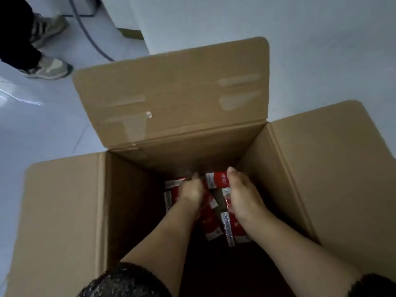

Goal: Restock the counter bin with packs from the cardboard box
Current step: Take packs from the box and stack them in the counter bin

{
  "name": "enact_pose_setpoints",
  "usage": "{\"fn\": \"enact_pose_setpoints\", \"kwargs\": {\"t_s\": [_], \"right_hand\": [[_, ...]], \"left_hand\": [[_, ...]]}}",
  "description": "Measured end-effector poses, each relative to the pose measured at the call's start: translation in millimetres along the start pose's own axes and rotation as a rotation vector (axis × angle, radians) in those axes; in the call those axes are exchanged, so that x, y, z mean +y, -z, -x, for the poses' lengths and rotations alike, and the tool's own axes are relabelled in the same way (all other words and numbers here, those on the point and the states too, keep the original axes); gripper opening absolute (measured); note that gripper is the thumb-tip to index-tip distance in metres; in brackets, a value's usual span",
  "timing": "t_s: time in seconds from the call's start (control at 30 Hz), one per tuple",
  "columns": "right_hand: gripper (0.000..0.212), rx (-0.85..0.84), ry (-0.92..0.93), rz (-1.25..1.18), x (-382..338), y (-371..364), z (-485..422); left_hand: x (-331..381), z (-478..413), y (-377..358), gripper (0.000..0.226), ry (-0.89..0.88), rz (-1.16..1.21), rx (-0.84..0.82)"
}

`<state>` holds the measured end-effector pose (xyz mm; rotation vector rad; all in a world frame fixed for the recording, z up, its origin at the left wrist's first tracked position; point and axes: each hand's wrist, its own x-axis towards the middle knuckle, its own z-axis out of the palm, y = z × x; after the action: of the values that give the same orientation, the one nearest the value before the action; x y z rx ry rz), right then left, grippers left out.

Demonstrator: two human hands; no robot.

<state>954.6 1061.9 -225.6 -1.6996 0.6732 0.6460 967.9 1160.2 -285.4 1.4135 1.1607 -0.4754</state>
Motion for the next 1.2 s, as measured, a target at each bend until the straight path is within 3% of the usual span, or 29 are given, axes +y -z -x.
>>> {"fn": "enact_pose_setpoints", "kwargs": {"t_s": [0.17, 0.3, 0.43, 0.53, 0.67, 0.87, 1.2], "right_hand": [[0.043, 0.115, -0.032, -0.029, 23, -12, -33], [0.073, 0.209, -0.072, -0.021, 37, -20, -39], [0.052, 0.257, -0.109, -0.003, 46, -20, -43], [0.047, 0.258, -0.088, 0.036, 52, -20, -46], [0.043, 0.242, -0.08, 0.051, 49, -22, -42], [0.042, 0.219, -0.073, 0.046, 43, -19, -39], [0.041, 0.123, -0.036, 0.03, 4, -8, 14]], "left_hand": [[-7, -32, -23, 0.03, 0.174, 0.153, -0.181], [-16, -56, -39, 0.034, 0.232, 0.252, -0.247], [-21, -68, -49, 0.036, 0.224, 0.329, -0.258], [-22, -70, -52, 0.026, 0.2, 0.295, -0.19], [-24, -73, -51, 0.016, 0.071, 0.067, -0.146], [-31, -78, -57, 0.027, -0.06, -0.264, -0.053], [-5, -49, -3, 0.042, -0.022, -0.05, 0.136]]}}
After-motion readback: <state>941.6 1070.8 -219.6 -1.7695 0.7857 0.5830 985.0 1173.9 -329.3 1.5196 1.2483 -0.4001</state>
